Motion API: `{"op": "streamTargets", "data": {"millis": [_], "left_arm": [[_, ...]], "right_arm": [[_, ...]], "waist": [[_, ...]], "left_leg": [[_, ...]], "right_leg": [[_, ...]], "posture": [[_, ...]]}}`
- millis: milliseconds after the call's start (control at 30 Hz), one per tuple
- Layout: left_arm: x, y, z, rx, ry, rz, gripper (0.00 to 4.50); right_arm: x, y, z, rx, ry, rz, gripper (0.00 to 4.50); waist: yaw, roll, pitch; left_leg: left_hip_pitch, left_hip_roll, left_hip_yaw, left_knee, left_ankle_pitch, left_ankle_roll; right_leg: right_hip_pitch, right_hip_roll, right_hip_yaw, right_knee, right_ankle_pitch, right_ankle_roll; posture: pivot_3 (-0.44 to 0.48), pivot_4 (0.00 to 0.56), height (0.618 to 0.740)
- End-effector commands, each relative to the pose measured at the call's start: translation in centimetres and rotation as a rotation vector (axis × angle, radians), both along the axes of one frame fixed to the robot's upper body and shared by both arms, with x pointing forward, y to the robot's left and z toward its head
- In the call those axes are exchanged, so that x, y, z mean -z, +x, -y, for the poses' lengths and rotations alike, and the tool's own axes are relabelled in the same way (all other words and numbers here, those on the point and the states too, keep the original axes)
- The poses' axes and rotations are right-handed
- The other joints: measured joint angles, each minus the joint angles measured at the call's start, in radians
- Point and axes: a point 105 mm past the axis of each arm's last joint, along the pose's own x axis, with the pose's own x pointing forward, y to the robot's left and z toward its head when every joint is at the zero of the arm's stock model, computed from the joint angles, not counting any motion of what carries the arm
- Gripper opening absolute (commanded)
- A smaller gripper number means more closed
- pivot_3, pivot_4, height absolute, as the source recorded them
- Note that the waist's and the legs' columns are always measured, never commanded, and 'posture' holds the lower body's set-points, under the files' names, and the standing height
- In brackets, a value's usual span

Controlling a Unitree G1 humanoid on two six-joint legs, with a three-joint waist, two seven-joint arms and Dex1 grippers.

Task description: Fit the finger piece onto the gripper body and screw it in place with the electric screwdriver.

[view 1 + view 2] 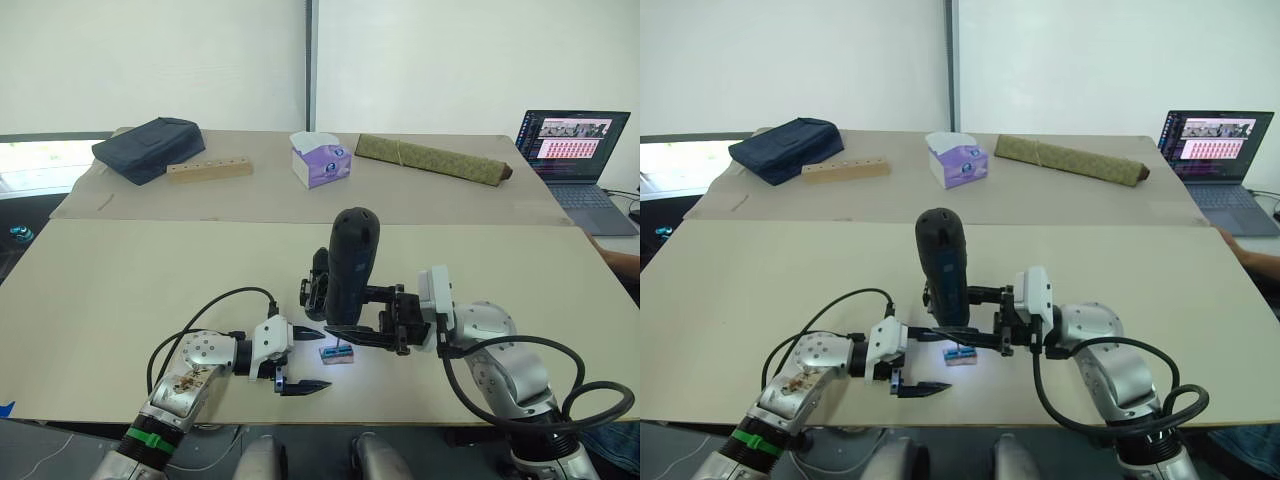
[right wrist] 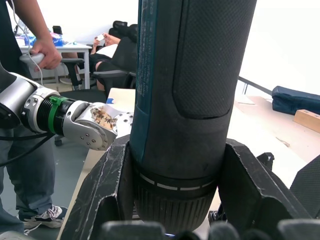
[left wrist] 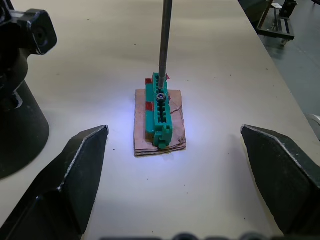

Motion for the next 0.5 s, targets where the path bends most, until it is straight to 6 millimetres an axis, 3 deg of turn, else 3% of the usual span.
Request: {"op": "streamTargets", "data": {"millis": [33,500], "left_arm": [[0.51,-0.07,0.22,-0.001,0.005,-0.019,4.47],[0.67,-0.04,0.34,-0.006,0.005,-0.021,4.47]], "right_arm": [[-1.35,-0.31,-0.16,-0.013,0.033,0.066,1.94],[-1.24,-0.37,-0.22,-0.017,0.028,0.063,1.94]], "waist": [[0.0,0.0,0.0],[0.001,0.0,0.0]], "left_leg": [[0.0,0.0,0.0,0.0,0.0,0.0],[0.0,0.0,0.0,0.0,0.0,0.0]], "right_leg": [[0.0,0.0,0.0,0.0,0.0,0.0],[0.0,0.0,0.0,0.0,0.0,0.0]], "posture": [[0.0,0.15,0.74],[0.0,0.15,0.74]]}}
